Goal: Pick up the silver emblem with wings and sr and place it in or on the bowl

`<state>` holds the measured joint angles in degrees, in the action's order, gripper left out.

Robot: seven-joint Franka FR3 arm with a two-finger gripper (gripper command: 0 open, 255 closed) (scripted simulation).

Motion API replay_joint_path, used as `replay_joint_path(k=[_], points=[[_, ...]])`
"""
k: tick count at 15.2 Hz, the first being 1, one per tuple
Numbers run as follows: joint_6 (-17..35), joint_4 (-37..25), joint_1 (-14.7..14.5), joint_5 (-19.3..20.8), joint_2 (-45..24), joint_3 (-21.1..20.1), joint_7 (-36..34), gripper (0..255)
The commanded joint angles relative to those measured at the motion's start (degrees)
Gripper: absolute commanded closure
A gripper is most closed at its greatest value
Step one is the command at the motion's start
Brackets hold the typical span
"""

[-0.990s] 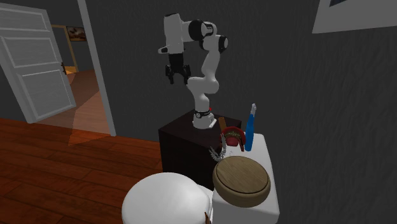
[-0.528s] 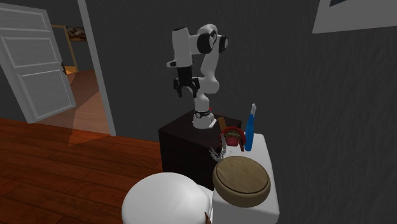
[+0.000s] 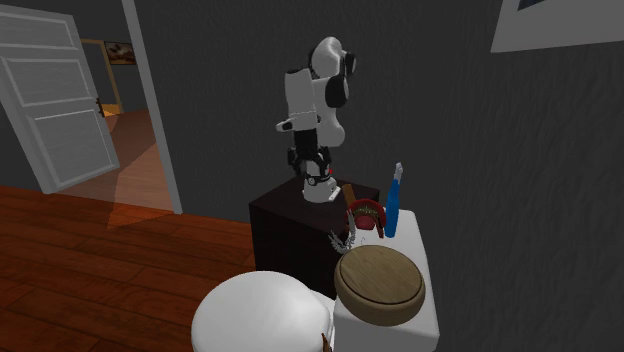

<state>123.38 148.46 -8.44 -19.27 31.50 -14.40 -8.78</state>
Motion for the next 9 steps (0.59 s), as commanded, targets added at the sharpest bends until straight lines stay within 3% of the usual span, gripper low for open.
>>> replay_joint_path(k=[1,9], points=[[4.1,0.2,-1.0,-1.7,-2.7,-1.9,-1.4,0],[20.8,-2.9,-3.4,-4.8,-18.0,-9.0,-6.8,0]])
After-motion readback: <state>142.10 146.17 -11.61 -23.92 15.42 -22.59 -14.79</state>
